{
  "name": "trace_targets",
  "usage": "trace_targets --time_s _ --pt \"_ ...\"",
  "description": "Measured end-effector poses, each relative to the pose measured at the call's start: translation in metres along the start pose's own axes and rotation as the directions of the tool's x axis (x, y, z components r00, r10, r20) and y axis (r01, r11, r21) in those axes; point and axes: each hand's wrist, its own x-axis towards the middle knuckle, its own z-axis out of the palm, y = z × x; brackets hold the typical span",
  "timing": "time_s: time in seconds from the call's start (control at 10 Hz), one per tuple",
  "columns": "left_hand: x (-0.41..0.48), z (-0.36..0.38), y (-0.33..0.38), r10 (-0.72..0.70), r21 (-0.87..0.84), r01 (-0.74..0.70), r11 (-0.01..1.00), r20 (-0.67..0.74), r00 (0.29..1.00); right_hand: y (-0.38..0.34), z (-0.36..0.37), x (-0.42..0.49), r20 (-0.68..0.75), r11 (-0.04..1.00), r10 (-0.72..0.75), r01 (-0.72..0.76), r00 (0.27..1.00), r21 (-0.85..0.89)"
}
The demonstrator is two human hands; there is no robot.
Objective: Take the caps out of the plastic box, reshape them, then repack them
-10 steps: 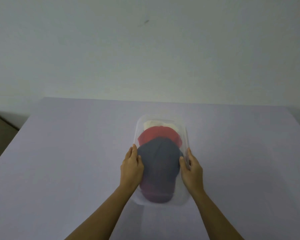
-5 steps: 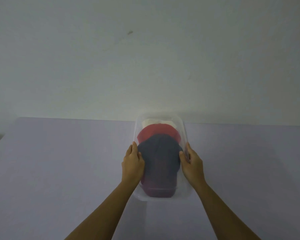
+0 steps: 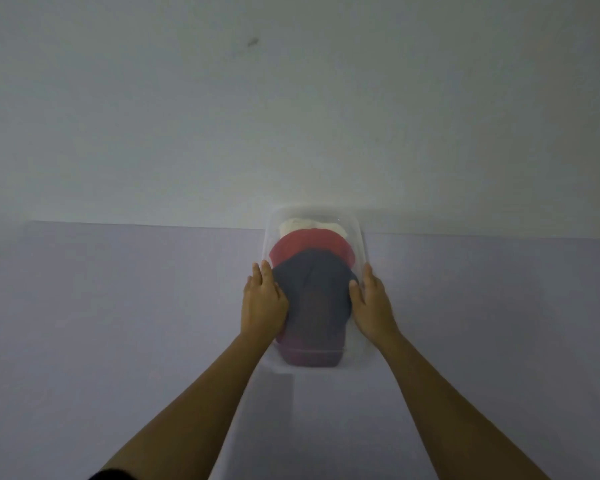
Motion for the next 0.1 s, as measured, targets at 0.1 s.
trace_targets --time_s 0.1 --pt "-0.0111 -0.0168 -0.0016 0.036 0.113 -0.045 0.993 0.075 0.996 -0.0045 -0.0146 -0.0179 0.052 0.987 -0.001 0.009 0.999 -0.159"
